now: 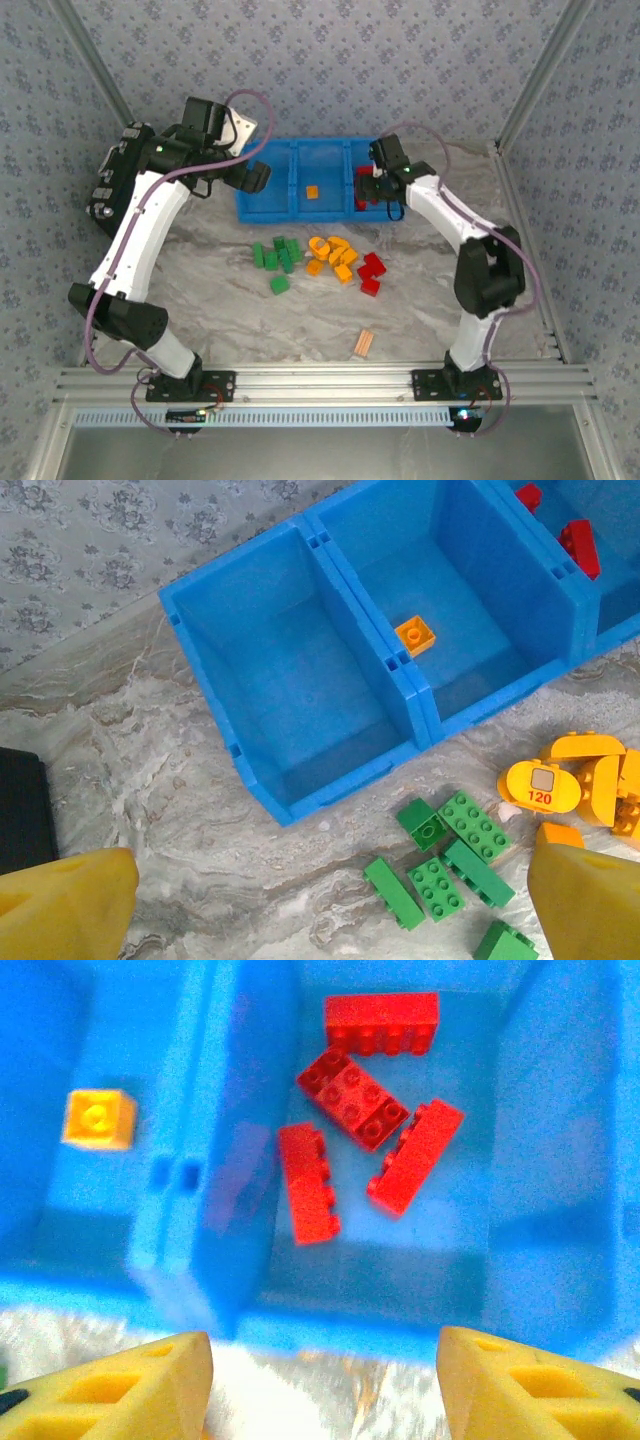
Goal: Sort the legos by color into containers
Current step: Place the lego in the container, then pick up the lego from the center of the table.
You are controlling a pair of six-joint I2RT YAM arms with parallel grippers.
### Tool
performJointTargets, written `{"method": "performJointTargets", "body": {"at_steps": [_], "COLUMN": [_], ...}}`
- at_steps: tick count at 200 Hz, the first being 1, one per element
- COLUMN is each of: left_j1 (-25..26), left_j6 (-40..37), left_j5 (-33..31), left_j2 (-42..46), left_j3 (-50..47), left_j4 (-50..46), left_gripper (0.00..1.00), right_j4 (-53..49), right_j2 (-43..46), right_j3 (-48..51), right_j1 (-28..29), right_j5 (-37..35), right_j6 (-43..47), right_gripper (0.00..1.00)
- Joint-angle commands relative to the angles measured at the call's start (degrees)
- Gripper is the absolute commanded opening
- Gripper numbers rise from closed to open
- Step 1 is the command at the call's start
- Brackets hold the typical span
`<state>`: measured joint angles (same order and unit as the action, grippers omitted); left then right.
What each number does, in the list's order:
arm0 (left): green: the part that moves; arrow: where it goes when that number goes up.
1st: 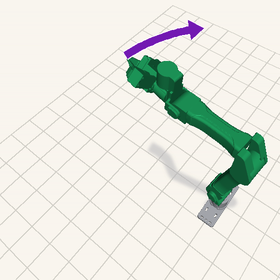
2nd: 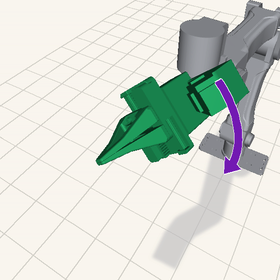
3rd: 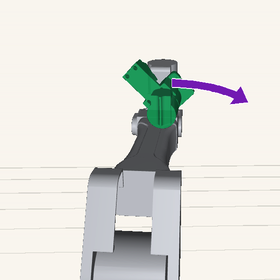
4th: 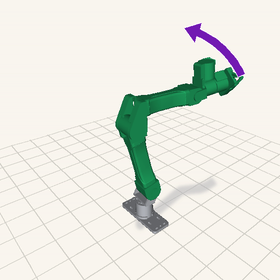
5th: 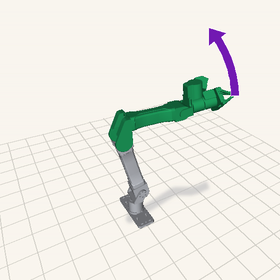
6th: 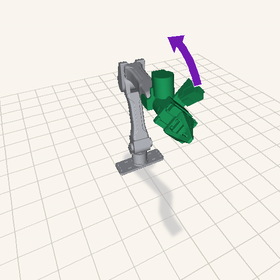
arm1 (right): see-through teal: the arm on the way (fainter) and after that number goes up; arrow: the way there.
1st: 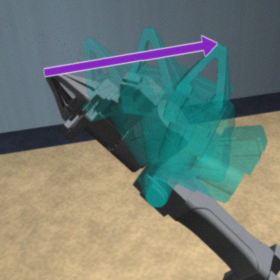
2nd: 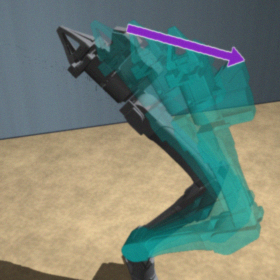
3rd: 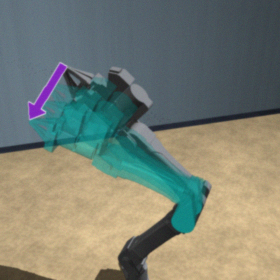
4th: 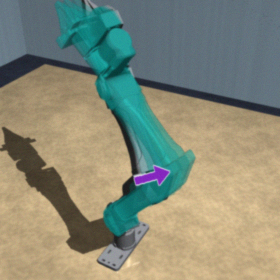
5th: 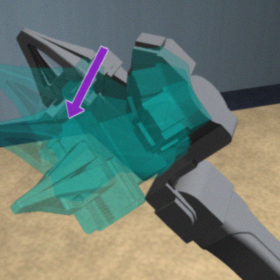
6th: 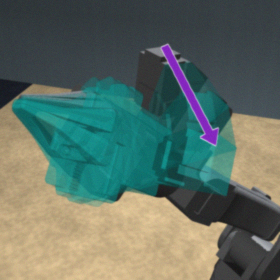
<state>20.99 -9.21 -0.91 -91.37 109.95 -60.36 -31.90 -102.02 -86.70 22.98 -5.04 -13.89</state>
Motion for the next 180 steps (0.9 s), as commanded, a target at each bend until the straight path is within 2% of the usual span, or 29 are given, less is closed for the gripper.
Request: {"method": "performJointTargets", "body": {"at_steps": [1, 62, 105, 180], "left_j1": [-0.34, -0.34, -0.25, 0.4], "left_j6": [-0.45, -0.31, 0.51, -0.36], "left_j5": [0.29, 0.59, 2.22, 1.09], "left_j2": [2.17, 1.57, -1.26, -2.49], "left_j3": [0.83, 1.49, 5.57, 6.32], "left_j4": [0.62, 0.96, -0.72, -1.94], "left_gripper": [1.0, 1.0, 1.0, 1.0], "right_j4": [0.61, 5.28, 6.37, 9.13], "right_j2": [4.72, 11.41, 8.48, 2.94], "right_j3": [6.69, 22.75, 25.86, 28.6], "right_j1": [0.98, 8.05, 9.56, 9.38], "right_j5": [0.96, -2.36, -4.57, -4.53], "right_j6": [0.67, -2.73, -4.43, -4.21], "right_gripper": [0.62, 0.64, 0.64, 0.64]}}
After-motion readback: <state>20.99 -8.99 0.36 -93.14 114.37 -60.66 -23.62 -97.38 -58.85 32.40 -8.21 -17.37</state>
